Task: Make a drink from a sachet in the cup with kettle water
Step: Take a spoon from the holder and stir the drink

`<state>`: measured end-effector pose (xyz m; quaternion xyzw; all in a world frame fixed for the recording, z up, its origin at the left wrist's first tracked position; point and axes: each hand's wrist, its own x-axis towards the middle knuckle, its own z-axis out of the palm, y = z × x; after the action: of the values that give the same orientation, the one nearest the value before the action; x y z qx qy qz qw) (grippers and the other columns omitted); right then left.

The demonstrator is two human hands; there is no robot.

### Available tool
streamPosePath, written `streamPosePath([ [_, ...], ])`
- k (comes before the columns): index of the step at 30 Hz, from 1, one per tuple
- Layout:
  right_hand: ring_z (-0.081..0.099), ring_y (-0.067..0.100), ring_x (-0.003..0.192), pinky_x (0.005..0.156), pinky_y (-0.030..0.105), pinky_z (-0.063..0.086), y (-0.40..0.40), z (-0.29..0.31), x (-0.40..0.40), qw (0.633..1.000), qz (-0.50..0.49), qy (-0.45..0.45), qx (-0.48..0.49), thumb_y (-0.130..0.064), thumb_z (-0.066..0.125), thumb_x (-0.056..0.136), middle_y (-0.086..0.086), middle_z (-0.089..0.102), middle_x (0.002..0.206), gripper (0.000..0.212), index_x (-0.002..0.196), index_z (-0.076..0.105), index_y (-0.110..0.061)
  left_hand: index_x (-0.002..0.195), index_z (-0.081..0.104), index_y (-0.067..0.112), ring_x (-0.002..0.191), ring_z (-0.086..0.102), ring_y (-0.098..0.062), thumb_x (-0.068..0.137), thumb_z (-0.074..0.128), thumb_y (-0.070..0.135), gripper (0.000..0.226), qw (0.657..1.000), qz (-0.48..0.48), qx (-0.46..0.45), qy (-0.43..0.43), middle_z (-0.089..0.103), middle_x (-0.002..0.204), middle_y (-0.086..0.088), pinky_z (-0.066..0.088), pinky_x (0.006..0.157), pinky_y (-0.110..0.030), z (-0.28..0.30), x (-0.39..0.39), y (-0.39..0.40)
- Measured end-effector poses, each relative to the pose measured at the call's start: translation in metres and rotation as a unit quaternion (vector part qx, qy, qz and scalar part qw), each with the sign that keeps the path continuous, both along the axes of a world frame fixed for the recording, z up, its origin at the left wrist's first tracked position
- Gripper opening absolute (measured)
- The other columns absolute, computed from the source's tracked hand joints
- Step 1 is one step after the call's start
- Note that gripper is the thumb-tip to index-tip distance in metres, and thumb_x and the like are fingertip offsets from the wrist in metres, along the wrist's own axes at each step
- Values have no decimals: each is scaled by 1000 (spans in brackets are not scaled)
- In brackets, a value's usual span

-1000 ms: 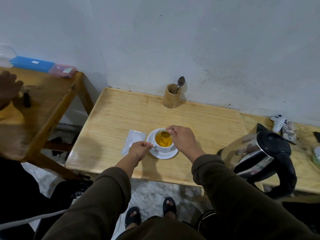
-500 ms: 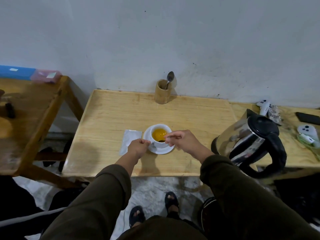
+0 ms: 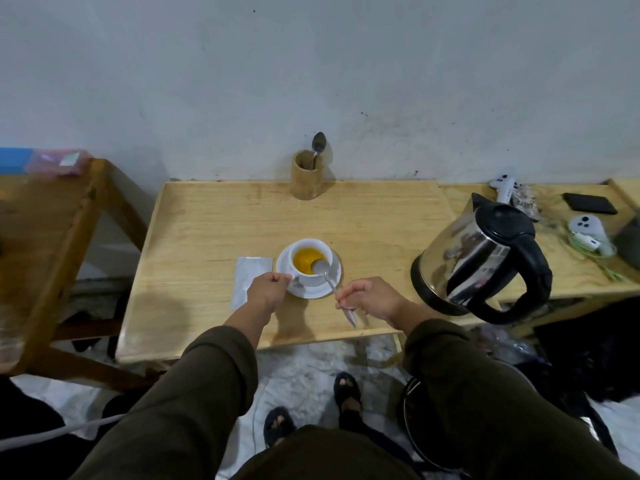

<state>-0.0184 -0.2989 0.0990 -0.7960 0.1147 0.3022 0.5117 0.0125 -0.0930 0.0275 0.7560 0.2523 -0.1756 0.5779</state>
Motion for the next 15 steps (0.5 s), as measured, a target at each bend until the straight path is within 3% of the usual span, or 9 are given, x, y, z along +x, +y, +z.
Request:
streamPosePath([
  [2, 60, 0, 56, 40, 4, 37, -3, -7, -1, 1000, -8, -2, -15, 3, 66, 80, -8, 68, 58, 23, 70, 57, -16, 113, 64, 7, 97, 50, -20, 90, 56, 31, 34, 1000, -1, 6, 1, 62, 123, -12, 40, 80, -30, 1, -1, -1],
  [4, 59, -4, 47, 39, 4, 37, -6, -10, -3, 1000, -28, 1, -8, 6, 65, 80, 0, 66, 63, 27, 72, 50, -15, 113, 64, 7, 97, 50, -20, 90, 56, 31, 35, 1000, 2, 6, 0, 62, 122, -12, 40, 80, -30, 2, -2, -1],
  [7, 61, 4, 60, 42, 5, 40, -12, -15, -1, 997, -73, 3, 4, 6, 64, 82, 0, 67, 67, 20, 84, 57, -12, 114, 63, 7, 99, 52, -21, 89, 56, 33, 36, 1000, 9, 5, 1, 62, 122, -11, 41, 81, -30, 2, -3, -2],
  [9, 61, 11, 72, 53, 11, 44, -18, -23, 4, 993, -114, -9, 0, 2, 65, 81, 3, 71, 75, 16, 83, 63, -14, 112, 64, 9, 103, 54, -22, 89, 57, 34, 35, 1000, 18, 6, -3, 62, 120, -9, 42, 83, -30, 1, -4, -2],
  [12, 62, 22, 86, 79, 31, 52, -27, -36, 14, 982, -186, -7, -28, -2, 69, 79, 11, 71, 92, 10, 81, 68, -12, 110, 65, 12, 101, 52, -19, 89, 56, 34, 31, 999, 33, 1, -11, 62, 114, -6, 42, 83, -29, 0, -7, -4],
  [15, 59, 22, 85, 90, 39, 52, -34, -47, 26, 974, -215, 2, -67, -6, 70, 78, 6, 67, 86, 10, 74, 68, -14, 106, 65, 12, 98, 52, -17, 89, 56, 33, 28, 998, 64, -6, -22, 61, 105, -3, 41, 83, -28, -2, -12, -9],
])
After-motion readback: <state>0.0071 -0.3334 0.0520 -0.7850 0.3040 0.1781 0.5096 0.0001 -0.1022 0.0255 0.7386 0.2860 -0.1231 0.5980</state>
